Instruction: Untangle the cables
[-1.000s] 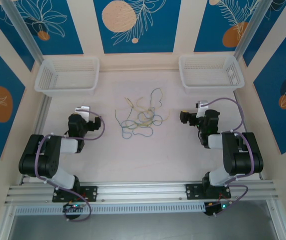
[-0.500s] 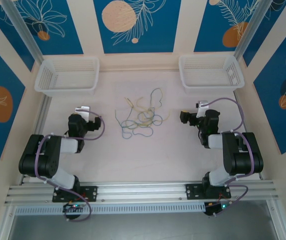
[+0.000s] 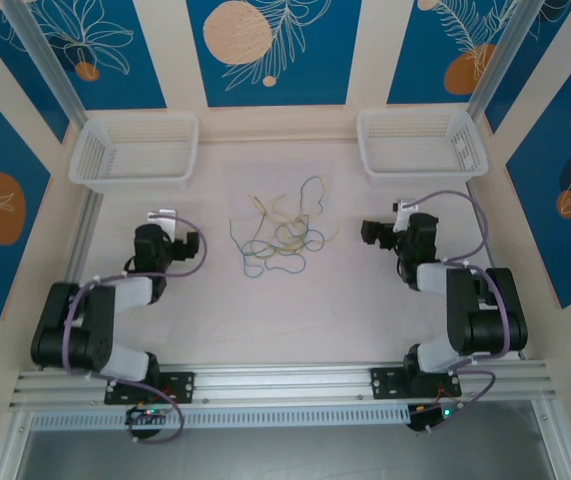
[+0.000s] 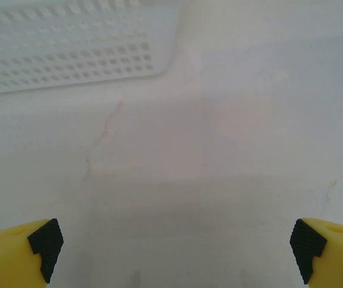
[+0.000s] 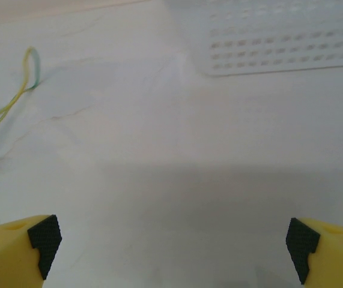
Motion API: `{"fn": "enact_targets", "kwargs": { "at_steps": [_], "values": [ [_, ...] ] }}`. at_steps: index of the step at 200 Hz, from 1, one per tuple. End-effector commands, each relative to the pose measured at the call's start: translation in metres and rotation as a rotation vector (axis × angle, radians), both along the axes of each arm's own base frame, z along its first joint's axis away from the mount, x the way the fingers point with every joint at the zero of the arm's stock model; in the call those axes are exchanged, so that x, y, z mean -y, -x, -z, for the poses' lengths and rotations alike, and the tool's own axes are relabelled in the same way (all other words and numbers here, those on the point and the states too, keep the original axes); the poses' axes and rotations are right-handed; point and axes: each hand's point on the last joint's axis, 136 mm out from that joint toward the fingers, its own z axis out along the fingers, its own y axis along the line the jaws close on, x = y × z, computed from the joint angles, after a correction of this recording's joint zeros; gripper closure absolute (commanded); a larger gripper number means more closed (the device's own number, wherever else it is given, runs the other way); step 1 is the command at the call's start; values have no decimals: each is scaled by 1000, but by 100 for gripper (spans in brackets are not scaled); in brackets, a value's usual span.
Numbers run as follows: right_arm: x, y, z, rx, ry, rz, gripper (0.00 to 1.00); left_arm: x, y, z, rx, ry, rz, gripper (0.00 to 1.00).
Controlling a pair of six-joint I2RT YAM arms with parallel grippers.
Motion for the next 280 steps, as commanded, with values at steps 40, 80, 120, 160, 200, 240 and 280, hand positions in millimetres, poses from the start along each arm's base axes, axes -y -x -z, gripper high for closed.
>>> {"fn": "enact_targets", "kwargs": {
  "at_steps": [40,80,120,160,200,240,280],
  "values": [
    [-57,6,-117,-313,-626,-41,16,69,49,-174,-52,161,34,7],
    [-195,46,-124,-317,-160,-339,29,177,67,-152,-256,167,265,47],
    [-239,61,-93,-470,-52,-401,32,220,62,-88,-428,67,333,53],
    [-240,46,-43,-603,77,-343,32,228,51,-38,-512,40,310,51],
    [-240,24,-12,-683,42,-320,32,226,49,-22,-522,121,290,50],
    [-250,18,14,-738,86,-333,43,212,48,-22,-505,140,257,49],
    [-254,14,33,-764,130,-344,48,201,49,-35,-458,150,241,47]
  ]
}}
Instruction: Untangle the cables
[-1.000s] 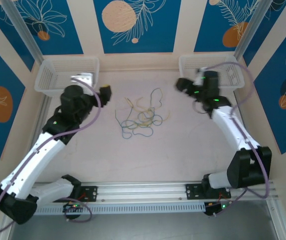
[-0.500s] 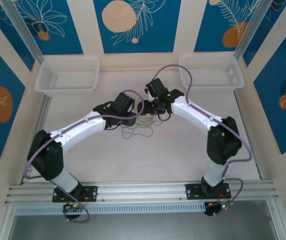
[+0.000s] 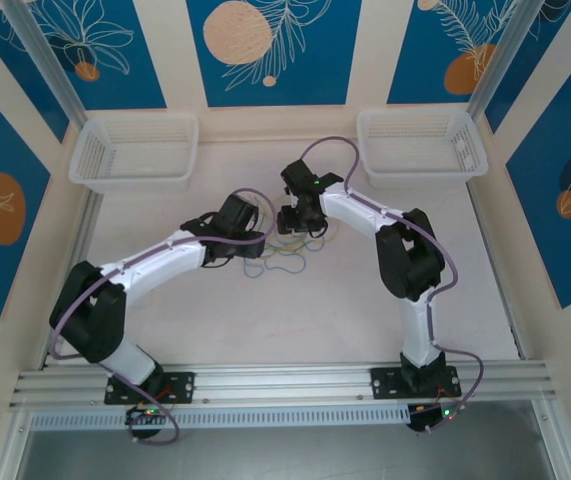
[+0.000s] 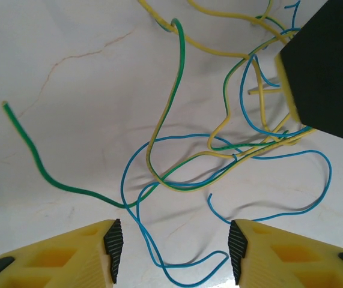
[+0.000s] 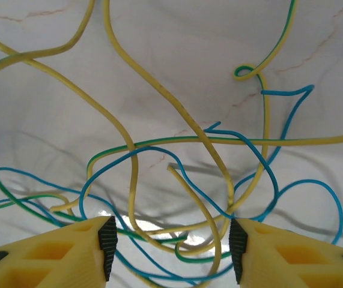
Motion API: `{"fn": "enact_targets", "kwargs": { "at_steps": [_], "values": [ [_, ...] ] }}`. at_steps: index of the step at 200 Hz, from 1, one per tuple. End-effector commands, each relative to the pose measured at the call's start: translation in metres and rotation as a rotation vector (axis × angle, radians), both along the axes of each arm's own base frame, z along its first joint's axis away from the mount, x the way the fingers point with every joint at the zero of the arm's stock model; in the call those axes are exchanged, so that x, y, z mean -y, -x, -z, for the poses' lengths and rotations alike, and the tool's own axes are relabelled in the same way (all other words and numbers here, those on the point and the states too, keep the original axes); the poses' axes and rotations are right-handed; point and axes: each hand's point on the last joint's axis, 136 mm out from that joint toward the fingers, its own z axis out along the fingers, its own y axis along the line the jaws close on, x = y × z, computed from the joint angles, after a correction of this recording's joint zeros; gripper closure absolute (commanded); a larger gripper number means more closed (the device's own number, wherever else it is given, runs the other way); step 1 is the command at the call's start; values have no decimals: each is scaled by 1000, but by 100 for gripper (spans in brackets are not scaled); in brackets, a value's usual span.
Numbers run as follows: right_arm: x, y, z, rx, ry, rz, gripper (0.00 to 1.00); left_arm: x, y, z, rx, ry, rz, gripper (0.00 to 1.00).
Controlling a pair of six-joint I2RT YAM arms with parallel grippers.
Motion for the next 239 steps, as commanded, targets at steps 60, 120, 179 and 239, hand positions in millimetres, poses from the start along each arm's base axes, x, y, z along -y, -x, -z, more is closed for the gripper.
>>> {"fn": "enact_targets", "kwargs": {
  "at_steps": [60,120,179,239],
  "values": [
    [-8,7,25,-85,38,-39,91,-8,-2,-24,58,57,-33,46],
    [-9,17,-36,1,-2,-55,100,-14,-2,-27,74,53,-49,46],
    [-12,27,-62,46,-75,-104,100,-14,-2,-27,75,64,-41,46],
    [-22,19,-8,-56,-1,-109,54,-18,-2,-38,110,111,-53,43]
  ]
}}
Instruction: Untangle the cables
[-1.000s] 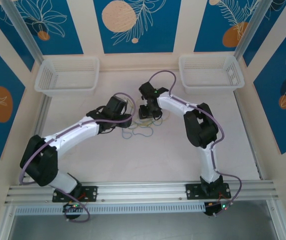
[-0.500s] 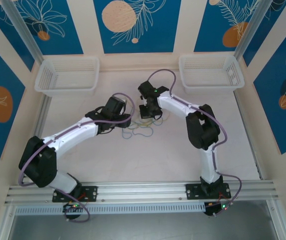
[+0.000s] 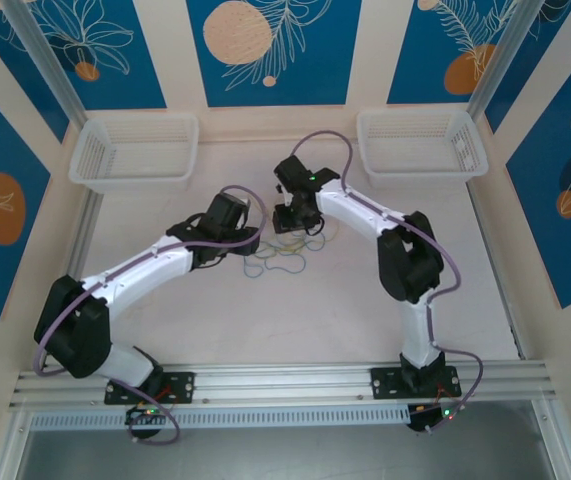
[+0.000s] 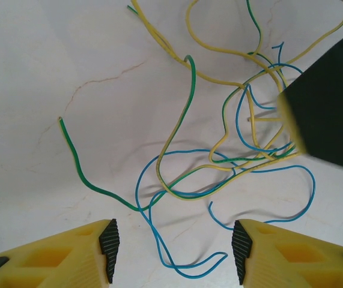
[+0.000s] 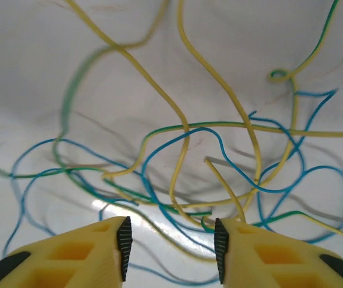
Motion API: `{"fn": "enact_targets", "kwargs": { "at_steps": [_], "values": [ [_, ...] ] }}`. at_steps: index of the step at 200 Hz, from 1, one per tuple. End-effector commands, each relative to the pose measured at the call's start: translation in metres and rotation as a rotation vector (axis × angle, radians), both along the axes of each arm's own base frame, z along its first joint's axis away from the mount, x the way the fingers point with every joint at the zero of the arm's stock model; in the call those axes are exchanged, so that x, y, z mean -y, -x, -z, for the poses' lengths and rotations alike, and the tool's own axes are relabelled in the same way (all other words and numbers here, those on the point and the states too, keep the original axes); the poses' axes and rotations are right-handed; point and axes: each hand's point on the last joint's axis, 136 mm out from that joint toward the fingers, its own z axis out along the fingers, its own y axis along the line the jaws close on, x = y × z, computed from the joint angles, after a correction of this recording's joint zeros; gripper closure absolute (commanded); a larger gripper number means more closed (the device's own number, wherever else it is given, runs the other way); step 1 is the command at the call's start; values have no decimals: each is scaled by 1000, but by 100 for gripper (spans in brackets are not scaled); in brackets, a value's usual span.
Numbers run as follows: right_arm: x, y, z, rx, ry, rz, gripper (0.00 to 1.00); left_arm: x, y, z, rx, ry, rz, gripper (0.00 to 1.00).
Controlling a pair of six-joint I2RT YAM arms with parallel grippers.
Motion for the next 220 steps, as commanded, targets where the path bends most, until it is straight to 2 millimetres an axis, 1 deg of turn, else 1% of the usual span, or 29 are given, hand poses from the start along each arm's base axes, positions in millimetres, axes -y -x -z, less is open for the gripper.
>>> {"fn": "enact_targets", "kwargs": {
  "at_steps": [1,25,43,64,75,85,93,98,111,118,123,130,151,165,220],
  "values": [
    [-9,8,9,-45,-8,-28,54,-6,-1,-15,40,68,-23,42],
    [-17,2,12,-33,-13,-39,54,-13,-3,-14,24,157,-50,40],
    [-18,-4,25,-36,20,-41,54,-21,-2,-10,24,156,-73,40],
    [-16,-7,47,-68,74,-55,54,-24,-1,-9,17,153,-79,39],
    [-15,-6,55,-85,88,-60,54,-25,0,-9,15,149,-78,38],
    [-16,-7,58,-86,88,-58,55,-27,1,-10,20,151,-83,38],
    [-17,-6,58,-90,80,-58,57,-28,1,-9,21,147,-85,37],
    [-18,-6,57,-90,75,-56,61,-28,2,-9,22,147,-87,37],
    [-20,-6,54,-89,64,-53,73,-30,3,-7,19,143,-90,37],
    [-21,-6,53,-89,59,-53,83,-29,3,-7,18,143,-90,37],
    [-21,-5,52,-88,55,-53,90,-29,3,-5,13,142,-89,37],
    [-22,-5,50,-87,51,-53,95,-29,3,-4,10,143,-89,37],
    [-23,-3,37,-79,39,-55,100,-27,3,-3,6,150,-83,37],
    [-23,-1,24,-63,26,-52,100,-27,3,-3,4,148,-83,37],
    [-15,8,-42,27,-4,-43,100,-27,3,0,-2,147,-85,37]
  ]
}}
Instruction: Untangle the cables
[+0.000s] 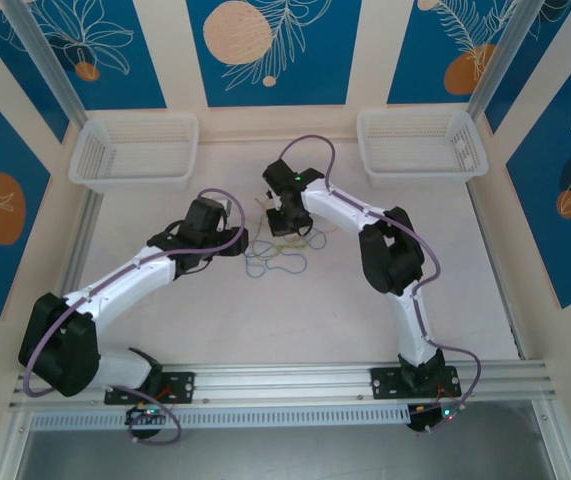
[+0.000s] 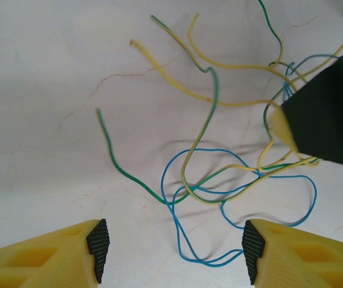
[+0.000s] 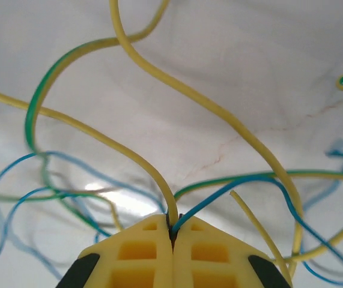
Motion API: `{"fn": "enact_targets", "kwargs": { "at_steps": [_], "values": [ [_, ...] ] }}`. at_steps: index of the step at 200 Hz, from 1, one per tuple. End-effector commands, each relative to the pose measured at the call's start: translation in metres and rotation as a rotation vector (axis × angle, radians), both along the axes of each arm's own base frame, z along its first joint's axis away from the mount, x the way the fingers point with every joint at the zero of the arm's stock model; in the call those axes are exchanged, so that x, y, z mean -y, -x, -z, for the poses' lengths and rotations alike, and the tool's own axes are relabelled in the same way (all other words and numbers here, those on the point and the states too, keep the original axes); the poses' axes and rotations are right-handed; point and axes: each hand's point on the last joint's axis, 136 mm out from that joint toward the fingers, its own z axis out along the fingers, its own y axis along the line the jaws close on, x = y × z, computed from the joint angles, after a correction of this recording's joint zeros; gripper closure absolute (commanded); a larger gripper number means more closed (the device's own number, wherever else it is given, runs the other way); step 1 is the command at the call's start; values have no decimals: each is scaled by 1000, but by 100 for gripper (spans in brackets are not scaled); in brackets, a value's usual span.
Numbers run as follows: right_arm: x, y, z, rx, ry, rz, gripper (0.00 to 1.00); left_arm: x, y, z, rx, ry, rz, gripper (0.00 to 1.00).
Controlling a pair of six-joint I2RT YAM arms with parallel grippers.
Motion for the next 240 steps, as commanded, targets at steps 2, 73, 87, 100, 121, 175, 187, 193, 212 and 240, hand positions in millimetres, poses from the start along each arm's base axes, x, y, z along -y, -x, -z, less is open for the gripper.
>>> {"fn": "enact_targets", "kwargs": {
  "at_steps": [2,73,87,100,121,175,187,193,212,240],
  "values": [
    [4,12,-49,43,-36,11,100,1,0,1,-7,26,0,37],
    [5,24,-87,39,-161,18,93,6,-1,3,-19,32,22,35],
    [5,23,-83,27,-171,23,87,7,-1,3,-21,36,26,35],
    [4,23,-79,17,-182,25,87,8,0,2,-23,34,28,35],
    [2,22,-72,9,-202,27,84,7,0,1,-18,31,29,35],
    [3,21,-56,-37,-244,42,100,8,0,3,-24,33,35,35],
    [3,21,-60,-28,-255,43,100,9,0,4,-25,36,37,35],
    [3,22,-65,-21,-265,35,100,10,0,4,-25,39,40,34],
    [0,25,-81,2,-292,11,100,12,0,4,-24,46,51,34],
    [0,27,-107,43,-337,9,100,25,-1,2,-21,86,102,32]
  ]
}}
